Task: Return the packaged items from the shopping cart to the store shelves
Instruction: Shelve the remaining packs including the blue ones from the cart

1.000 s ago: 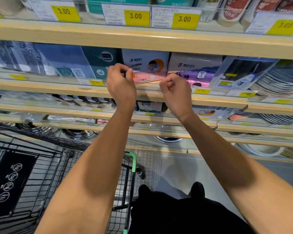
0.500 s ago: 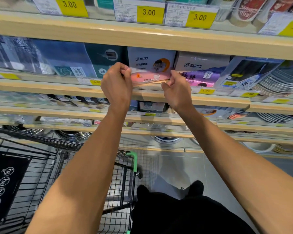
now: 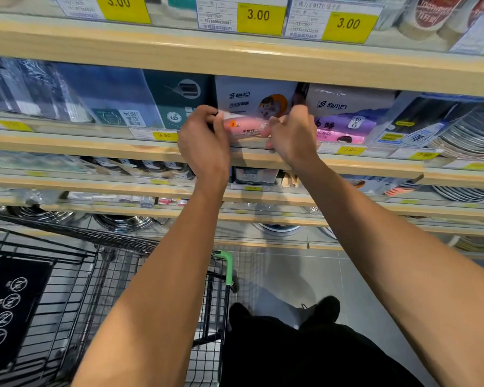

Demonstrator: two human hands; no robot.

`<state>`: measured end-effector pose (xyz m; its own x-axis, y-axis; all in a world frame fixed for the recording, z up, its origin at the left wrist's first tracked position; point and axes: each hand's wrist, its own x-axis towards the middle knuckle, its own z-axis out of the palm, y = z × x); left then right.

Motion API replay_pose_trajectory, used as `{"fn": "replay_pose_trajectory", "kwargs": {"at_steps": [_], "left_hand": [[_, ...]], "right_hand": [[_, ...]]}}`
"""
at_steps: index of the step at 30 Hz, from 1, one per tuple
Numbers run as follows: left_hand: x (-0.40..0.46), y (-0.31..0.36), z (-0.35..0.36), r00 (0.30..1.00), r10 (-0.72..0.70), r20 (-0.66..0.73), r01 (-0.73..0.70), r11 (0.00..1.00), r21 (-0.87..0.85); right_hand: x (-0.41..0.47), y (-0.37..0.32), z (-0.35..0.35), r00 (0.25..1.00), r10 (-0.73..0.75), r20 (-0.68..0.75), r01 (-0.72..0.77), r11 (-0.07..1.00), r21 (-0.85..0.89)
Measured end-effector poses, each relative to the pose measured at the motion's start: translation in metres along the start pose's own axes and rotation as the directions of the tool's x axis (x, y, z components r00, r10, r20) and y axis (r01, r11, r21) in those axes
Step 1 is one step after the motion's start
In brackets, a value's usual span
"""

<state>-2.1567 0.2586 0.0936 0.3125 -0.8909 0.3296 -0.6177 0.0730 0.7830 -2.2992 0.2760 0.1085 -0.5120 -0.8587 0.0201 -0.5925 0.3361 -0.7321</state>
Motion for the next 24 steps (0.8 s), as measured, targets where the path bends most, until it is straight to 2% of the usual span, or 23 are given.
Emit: {"fn": "replay_pose_trajectory", "kwargs": {"at_steps": [4, 8, 10, 13, 17, 22, 24], "left_hand": [[-0.003, -0.002, -0.002, 0.998, -0.036, -0.043, 0.037, 0.999, 0.024], [0.005, -0.001, -0.008, 0.997, -0.055, -0.056, 0.059, 0.995, 0.074], [0.008, 0.003, -0.009, 1.0, -0.016, -0.023, 0.018, 0.997, 0.078], [0.005, 0.007, -0.005, 0.998, 0.035, 0.05, -0.039, 0.997, 0.071], [0.013, 0.005, -0.001, 0.997, 0.005, 0.082, -0.013, 0.995, 0.103], [0.013, 0.003, -0.012, 0.993, 0.062, 0.101, -0.074, 0.991, 0.112], [0.007, 0.001, -0.016, 0.993, 0.068, 0.101, -0.078, 0.992, 0.097]], "right_hand": [[-0.014, 0.004, -0.003, 0.978, -0.182, -0.098, 0.172, 0.98, -0.103], [-0.027, 0.004, -0.012, 0.95, -0.277, -0.145, 0.211, 0.91, -0.357], [-0.026, 0.007, -0.015, 0.936, -0.333, -0.118, 0.25, 0.861, -0.443], [-0.025, 0.012, -0.023, 0.93, -0.356, -0.095, 0.273, 0.839, -0.471], [-0.024, 0.02, -0.029, 0.895, -0.444, -0.053, 0.346, 0.762, -0.547], [-0.016, 0.028, -0.048, 0.829, -0.551, 0.091, 0.479, 0.618, -0.624], [-0.018, 0.034, -0.062, 0.817, -0.575, 0.04, 0.473, 0.628, -0.619]]}}
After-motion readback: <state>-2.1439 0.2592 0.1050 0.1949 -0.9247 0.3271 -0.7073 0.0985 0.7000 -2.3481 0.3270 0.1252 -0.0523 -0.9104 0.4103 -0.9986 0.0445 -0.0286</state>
